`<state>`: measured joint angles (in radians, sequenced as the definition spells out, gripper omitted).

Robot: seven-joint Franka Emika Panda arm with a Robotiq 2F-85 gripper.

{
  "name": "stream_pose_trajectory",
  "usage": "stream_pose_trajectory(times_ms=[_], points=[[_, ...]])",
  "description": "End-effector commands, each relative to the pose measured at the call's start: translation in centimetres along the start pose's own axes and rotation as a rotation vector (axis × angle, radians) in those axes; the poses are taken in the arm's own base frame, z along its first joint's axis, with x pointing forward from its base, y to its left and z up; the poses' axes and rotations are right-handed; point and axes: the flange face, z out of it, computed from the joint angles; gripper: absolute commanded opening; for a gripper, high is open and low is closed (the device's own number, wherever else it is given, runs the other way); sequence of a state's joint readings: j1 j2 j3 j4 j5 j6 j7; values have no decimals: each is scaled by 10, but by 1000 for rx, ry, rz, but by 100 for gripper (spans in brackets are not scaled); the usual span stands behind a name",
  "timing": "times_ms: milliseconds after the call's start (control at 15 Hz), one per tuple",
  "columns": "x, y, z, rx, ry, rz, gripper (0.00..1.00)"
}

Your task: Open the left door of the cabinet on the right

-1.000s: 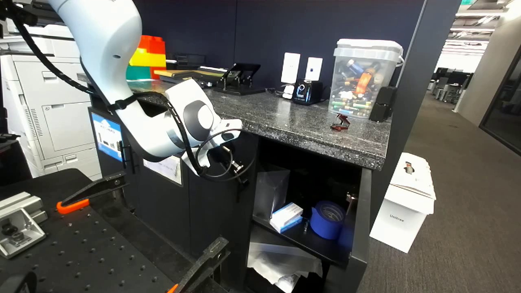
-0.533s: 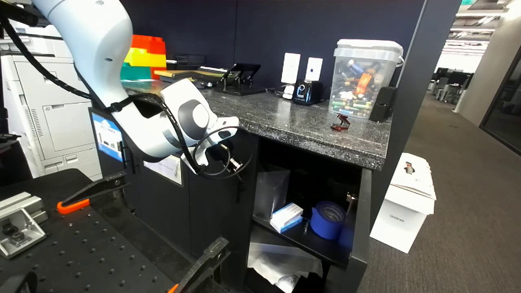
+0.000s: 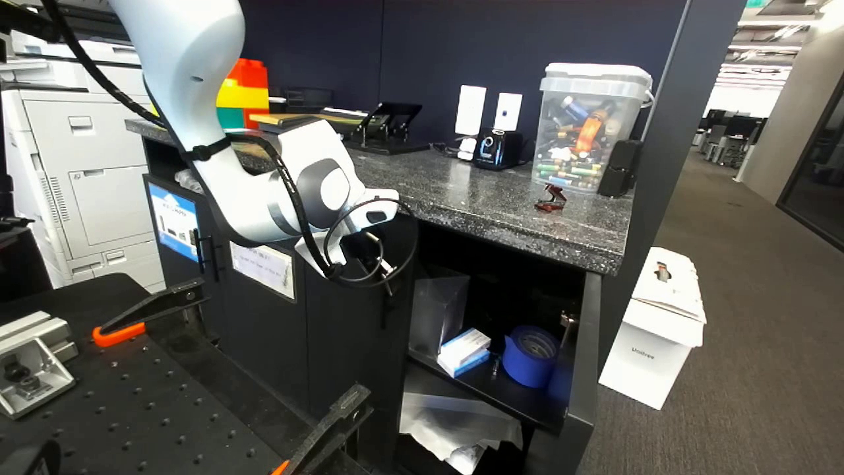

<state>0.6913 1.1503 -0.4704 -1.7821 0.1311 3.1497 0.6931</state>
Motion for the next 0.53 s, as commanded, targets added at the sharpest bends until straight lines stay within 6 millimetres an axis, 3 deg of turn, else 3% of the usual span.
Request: stream_pose_trajectory(times_ms=[0, 133, 467], points=[[-37, -41, -14, 122, -94, -66, 4], [-46, -42, -18, 146, -108, -102, 4], [-68, -15, -63, 213, -75, -224, 4]])
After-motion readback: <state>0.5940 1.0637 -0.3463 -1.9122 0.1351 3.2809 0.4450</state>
